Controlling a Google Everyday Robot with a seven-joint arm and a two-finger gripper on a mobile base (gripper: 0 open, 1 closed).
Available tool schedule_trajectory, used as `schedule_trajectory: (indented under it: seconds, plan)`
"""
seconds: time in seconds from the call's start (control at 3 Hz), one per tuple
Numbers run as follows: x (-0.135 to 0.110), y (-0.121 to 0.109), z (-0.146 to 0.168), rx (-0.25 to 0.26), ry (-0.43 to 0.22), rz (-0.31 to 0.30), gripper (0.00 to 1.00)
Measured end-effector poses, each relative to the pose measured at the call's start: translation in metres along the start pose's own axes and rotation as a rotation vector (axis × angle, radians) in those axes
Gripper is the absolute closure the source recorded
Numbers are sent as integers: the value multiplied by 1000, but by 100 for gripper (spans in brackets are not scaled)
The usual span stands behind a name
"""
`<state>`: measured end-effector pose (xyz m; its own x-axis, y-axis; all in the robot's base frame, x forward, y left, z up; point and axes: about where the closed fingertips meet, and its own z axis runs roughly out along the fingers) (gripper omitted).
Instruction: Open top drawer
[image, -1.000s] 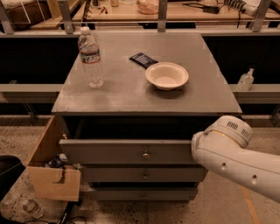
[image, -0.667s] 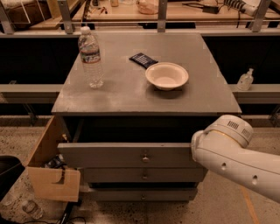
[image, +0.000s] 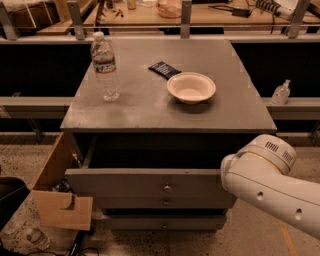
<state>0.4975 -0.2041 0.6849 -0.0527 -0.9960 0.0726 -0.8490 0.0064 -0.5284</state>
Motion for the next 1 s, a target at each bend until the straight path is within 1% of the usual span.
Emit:
schedule_trajectory:
  seconds: [0.33, 1.0]
  plan:
    - [0, 5, -11, -12, -9, -15, 100]
    - [0, 8, -17, -18, -15, -24, 100]
